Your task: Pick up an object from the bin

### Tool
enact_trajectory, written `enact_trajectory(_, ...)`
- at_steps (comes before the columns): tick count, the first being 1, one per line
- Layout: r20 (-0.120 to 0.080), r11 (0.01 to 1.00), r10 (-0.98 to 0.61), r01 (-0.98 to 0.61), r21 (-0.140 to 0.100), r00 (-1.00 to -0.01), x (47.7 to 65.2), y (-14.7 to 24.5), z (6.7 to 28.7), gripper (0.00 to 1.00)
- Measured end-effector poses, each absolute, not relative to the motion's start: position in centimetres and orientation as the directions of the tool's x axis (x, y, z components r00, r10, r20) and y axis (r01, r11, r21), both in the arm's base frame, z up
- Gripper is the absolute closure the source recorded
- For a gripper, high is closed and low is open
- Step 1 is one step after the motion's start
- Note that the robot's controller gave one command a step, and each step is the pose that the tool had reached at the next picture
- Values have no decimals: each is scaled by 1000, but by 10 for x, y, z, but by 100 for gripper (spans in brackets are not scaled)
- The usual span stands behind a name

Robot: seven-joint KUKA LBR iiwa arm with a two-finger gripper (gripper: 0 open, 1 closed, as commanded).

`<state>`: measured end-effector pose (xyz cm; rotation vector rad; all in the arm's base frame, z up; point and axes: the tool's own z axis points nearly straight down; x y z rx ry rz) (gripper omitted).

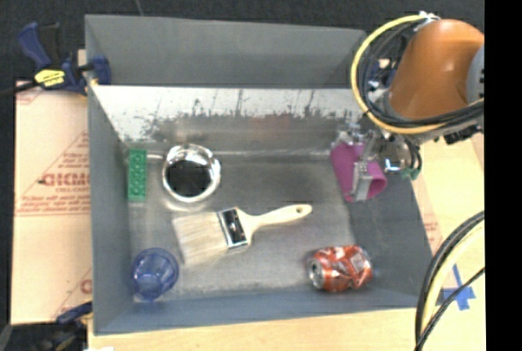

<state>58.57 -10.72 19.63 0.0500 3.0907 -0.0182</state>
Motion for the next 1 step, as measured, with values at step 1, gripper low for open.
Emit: enact_trajectory(1,-31,1000,28,28,-10,-999,574,-110,207,100)
